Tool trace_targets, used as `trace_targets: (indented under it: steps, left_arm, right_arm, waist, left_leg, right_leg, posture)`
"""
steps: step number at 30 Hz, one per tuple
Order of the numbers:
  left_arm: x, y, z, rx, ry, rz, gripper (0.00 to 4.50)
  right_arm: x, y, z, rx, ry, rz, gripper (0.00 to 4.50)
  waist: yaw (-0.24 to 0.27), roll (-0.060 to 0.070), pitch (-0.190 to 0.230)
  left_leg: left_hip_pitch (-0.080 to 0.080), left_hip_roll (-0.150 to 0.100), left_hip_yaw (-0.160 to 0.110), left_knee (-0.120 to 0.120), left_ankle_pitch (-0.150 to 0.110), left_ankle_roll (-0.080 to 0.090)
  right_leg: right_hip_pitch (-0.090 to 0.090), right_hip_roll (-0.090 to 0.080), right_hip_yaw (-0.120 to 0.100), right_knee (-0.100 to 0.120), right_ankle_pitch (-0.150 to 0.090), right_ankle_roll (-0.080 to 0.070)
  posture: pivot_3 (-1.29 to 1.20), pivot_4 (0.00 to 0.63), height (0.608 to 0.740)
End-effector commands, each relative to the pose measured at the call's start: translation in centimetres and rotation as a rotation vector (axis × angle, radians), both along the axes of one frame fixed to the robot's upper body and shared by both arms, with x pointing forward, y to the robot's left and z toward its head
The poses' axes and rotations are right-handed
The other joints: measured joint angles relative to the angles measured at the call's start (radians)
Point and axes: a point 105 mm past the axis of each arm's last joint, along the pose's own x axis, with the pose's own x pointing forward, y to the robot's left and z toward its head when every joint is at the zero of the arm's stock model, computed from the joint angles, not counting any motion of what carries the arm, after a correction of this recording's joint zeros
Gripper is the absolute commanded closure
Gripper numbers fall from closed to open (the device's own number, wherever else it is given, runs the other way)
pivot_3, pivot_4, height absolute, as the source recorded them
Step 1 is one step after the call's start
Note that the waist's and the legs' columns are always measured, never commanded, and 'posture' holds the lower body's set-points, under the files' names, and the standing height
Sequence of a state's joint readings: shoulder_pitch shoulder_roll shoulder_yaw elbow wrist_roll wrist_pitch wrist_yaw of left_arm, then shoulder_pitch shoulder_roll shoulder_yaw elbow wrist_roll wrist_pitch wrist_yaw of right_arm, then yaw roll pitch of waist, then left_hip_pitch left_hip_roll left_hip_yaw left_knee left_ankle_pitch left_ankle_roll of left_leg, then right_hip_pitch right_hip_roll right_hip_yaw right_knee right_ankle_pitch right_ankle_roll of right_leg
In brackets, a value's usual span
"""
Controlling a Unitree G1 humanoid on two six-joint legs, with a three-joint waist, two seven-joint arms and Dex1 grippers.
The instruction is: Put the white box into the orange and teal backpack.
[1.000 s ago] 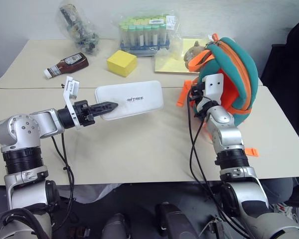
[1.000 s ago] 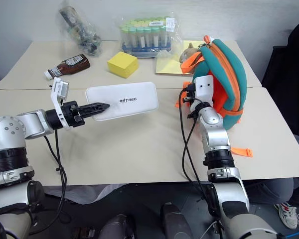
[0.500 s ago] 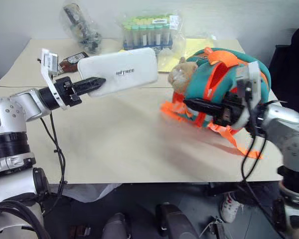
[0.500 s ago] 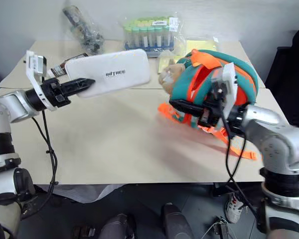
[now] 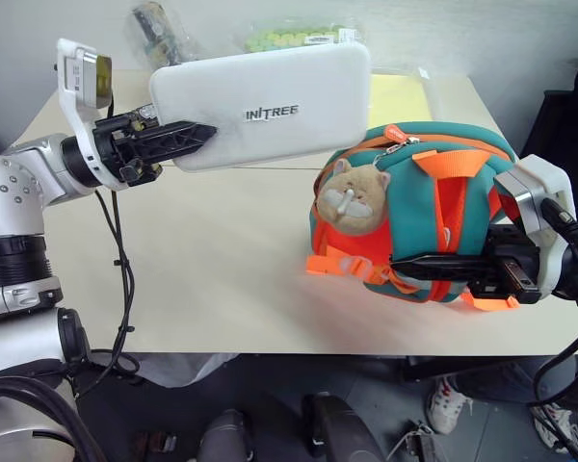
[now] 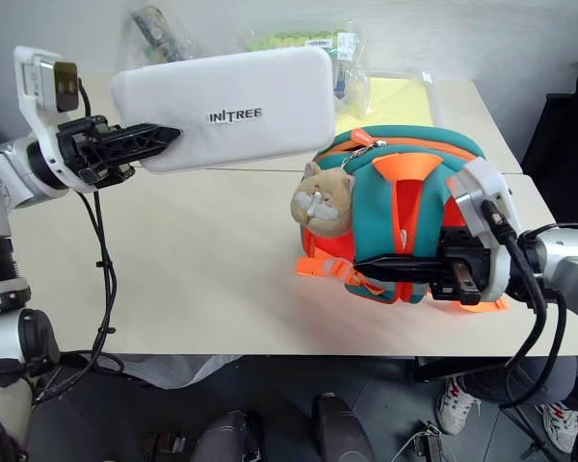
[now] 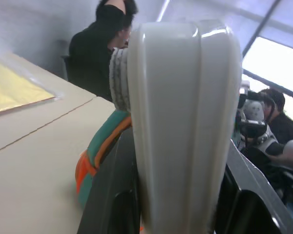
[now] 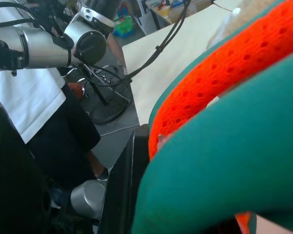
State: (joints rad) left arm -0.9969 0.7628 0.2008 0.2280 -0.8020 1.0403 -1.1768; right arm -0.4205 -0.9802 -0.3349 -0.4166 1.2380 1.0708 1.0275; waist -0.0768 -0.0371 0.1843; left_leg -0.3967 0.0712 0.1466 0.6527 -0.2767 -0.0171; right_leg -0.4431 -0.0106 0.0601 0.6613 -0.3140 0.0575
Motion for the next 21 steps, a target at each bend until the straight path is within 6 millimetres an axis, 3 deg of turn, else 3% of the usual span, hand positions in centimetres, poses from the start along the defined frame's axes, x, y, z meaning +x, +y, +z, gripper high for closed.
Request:
trace_targets:
  steps: [1,7,10,14,21]
  left_arm:
    - [0.1,-1.3,0.5,0.093,-0.168,0.000,3.20]
    - [1.2,-2.8,0.8,0.185,-0.315,-0.026,3.20]
    - [1.4,-2.5,2.3,0.158,-0.332,-0.035,3.20]
    - [1.8,-1.9,2.7,0.181,-0.363,-0.030,3.20]
    - [2.2,-2.2,0.4,0.356,-0.442,-0.072,3.20]
  right_arm:
    - [-0.4,-0.5,1.5,0.026,-0.046,-0.002,4.47]
    - [-1.0,-0.9,1.5,0.018,-0.029,0.000,4.47]
    - [-1.1,-1.1,1.3,0.007,-0.026,-0.012,4.47]
    - [-1.4,-1.2,1.2,0.001,-0.028,-0.016,4.47]
    - [-2.2,-1.5,3.4,0.054,-0.047,0.025,4.47]
  waist:
    - [0.000,0.000,0.000]
    - [0.012,0.000,0.000]
    - [0.022,0.000,0.000]
    - [0.024,0.000,0.000]
    - [0.025,0.000,0.000]
  left_leg:
    - [0.000,0.000,0.000,0.000,0.000,0.000]
    - [0.000,-0.001,0.000,0.002,0.001,0.001]
    - [-0.001,-0.001,0.000,0.002,0.000,0.001]
    - [-0.002,-0.001,0.000,0.003,0.000,0.002]
    - [-0.003,0.000,-0.001,0.005,-0.001,0.003]
  right_leg:
    - [0.000,0.000,0.000,0.000,0.000,0.000]
    - [0.000,0.000,0.000,0.001,0.000,0.001]
    - [0.000,0.001,0.000,0.000,0.000,0.001]
    - [0.000,0.001,0.000,0.000,0.000,0.001]
    - [-0.001,0.001,0.000,0.001,0.000,0.001]
  posture:
    - [0.00,0.150,0.740]
    - [0.00,0.150,0.740]
    - [0.00,0.150,0.740]
    - [0.00,0.150,0.740]
    - [0.00,0.150,0.740]
